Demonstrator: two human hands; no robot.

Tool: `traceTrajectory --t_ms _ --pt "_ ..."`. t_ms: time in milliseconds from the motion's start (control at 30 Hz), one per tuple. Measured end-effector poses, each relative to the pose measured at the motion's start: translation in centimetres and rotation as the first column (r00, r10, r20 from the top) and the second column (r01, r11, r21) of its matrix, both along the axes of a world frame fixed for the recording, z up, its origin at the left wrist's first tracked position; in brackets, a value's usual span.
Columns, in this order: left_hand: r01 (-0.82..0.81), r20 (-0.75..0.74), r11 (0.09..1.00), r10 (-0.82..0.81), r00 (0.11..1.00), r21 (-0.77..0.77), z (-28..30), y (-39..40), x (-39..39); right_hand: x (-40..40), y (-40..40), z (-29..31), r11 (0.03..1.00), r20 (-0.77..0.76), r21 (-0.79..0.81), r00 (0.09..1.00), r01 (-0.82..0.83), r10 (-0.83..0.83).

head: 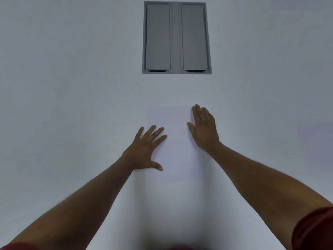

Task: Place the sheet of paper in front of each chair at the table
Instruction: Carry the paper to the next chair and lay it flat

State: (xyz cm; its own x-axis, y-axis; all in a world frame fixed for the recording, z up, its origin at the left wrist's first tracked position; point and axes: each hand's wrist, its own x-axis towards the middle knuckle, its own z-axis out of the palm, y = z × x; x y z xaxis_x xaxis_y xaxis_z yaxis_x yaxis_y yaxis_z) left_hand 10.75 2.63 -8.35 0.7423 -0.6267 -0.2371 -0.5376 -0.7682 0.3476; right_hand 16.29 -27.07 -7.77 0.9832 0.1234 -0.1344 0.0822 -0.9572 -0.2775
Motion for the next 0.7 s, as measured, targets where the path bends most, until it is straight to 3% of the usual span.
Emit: traceTrajectory --t_ms 333,567,633,700 --pt "-0.026 0.024 1.000 0.026 0.999 0.011 -0.6 0.1 -0.4 -0.4 0.3 -0.6 1.000 0.047 0.023 0.999 -0.006 0.005" --pt "-0.025 0.037 0.999 0.025 0.999 0.020 -0.8 0.1 -0.3 -0.4 0.9 0.6 0.971 0.039 0.237 0.999 0.018 -0.028" --pt "-0.025 0.054 1.000 0.024 0.998 0.016 -0.8 0.1 -0.4 -0.7 1.4 1.8 0.882 -0.070 0.439 0.985 0.173 -0.158" --pt "-0.022 0.069 1.000 0.021 0.997 0.012 -0.9 0.0 -0.4 -1.1 1.8 2.9 0.691 -0.259 0.592 0.910 0.415 -0.325"
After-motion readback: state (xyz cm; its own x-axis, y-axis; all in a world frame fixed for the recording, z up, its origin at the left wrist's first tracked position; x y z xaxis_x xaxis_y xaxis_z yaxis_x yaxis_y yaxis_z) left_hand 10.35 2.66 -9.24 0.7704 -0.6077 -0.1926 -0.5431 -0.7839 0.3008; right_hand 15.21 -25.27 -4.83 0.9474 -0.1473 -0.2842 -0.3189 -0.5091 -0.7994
